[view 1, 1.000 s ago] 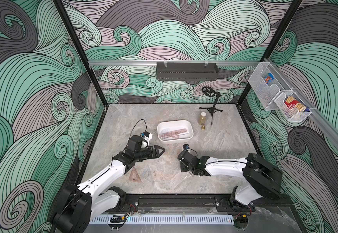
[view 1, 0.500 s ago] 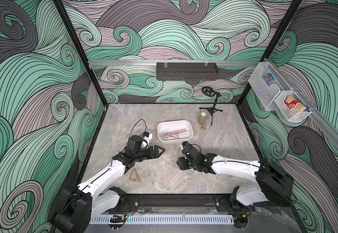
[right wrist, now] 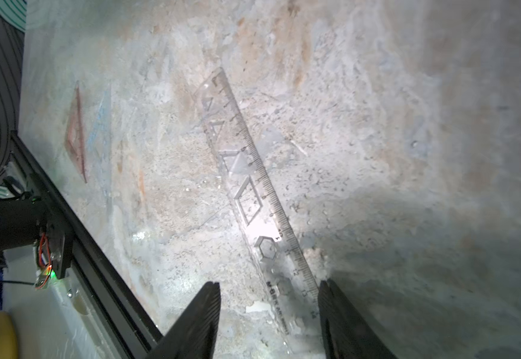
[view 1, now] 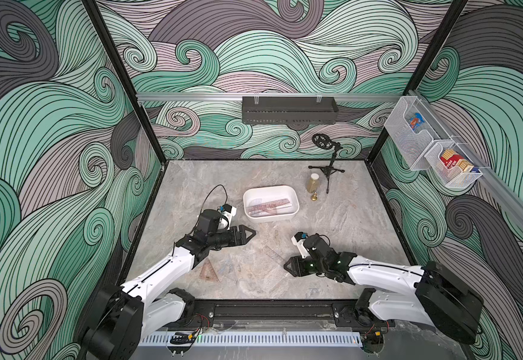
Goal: Put the scattered rulers into the storage box
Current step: Move the ruler to the center of the board.
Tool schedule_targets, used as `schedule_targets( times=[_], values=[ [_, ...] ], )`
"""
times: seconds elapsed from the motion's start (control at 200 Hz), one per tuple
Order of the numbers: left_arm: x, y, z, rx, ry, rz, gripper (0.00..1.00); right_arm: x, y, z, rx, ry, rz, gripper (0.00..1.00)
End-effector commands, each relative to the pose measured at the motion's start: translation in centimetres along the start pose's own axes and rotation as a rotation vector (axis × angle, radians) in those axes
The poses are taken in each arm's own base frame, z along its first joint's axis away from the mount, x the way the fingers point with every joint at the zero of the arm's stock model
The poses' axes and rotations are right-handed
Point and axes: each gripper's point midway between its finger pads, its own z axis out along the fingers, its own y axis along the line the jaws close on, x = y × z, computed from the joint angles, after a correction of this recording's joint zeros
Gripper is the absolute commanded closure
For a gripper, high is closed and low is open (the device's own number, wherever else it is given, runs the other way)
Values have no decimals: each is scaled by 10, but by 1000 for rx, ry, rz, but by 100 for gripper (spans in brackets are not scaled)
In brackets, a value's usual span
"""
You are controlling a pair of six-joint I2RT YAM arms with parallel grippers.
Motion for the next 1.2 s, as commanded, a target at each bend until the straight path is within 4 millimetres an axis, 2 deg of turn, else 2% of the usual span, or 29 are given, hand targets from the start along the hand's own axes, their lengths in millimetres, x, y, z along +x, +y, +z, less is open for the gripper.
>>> schedule_targets(
  times=[0.0, 0.155, 0.255, 0.495, 0.685, 0.871, 0.946, 1.051, 1.196],
  values=[
    [0, 1, 0, 7, 2, -3, 19, 18, 8, 3, -56, 67, 29, 46],
    [0, 2, 1, 5, 2, -6, 20, 18, 22, 10, -102, 79, 27, 49],
    [1, 3, 1, 2, 4, -10, 20, 12, 37, 17, -145, 76, 6, 51],
    [4, 5, 4, 3, 19, -18, 21, -2, 55, 36, -178, 88, -31, 54],
    [5, 8, 5, -7, 23, -27, 21, -16, 66, 51, -191, 90, -58, 55],
    [6, 10, 6, -17, 28, -33, 22, -23, 68, 63, -188, 99, -66, 57],
    [6, 11, 6, -19, 31, -34, 22, -29, 71, 60, -199, 86, -71, 59],
    [8, 10, 5, -13, 38, -42, 22, -44, 74, 44, -226, 15, -90, 62],
    [22, 8, 8, 55, 64, -84, 24, -62, 82, 25, -302, -109, -112, 79]
  ],
)
